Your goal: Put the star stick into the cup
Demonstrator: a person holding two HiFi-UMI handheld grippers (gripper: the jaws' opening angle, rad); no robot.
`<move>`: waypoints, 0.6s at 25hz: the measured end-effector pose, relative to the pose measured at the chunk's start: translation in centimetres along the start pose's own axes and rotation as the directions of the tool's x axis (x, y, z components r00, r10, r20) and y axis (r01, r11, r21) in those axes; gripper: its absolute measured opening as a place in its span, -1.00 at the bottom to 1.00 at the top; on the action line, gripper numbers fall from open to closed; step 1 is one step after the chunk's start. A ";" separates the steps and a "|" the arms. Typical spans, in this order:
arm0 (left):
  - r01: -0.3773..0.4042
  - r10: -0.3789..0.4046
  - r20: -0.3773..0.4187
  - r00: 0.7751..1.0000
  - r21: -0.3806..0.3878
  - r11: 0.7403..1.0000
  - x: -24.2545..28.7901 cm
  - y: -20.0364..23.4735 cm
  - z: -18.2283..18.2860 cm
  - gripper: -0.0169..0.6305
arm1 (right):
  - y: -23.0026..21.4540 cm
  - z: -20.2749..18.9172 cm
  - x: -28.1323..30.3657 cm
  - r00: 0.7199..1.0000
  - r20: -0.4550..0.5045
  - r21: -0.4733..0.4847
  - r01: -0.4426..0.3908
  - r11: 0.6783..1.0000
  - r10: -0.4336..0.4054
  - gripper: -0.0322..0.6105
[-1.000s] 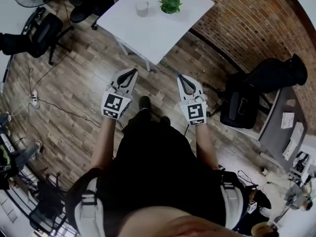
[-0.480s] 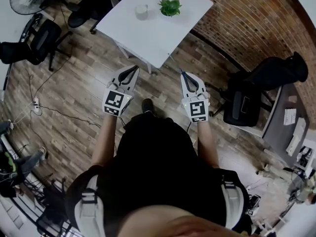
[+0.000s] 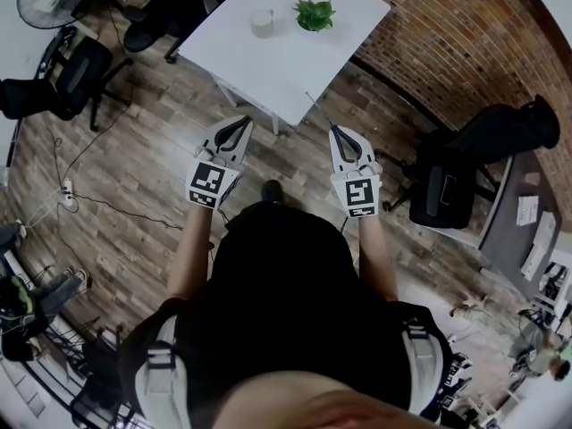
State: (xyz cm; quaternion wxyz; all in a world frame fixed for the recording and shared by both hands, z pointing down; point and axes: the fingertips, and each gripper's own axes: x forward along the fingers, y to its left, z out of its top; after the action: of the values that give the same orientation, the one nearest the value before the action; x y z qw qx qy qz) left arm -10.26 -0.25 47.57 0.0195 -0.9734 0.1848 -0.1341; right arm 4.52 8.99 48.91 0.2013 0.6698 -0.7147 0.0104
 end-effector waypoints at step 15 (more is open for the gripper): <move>0.011 -0.011 -0.008 1.000 -0.005 1.000 -1.2 4.2 -1.4 -0.86 | 2.4 1.0 3.4 1.000 -0.015 0.012 0.016 1.000 -0.016 -0.87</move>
State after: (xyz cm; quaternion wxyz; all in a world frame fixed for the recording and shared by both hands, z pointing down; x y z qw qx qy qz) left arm -13.23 -3.69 48.27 0.0156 -0.9739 0.1796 -0.1377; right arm 1.89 5.68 49.62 0.2027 0.6767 -0.7076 0.0179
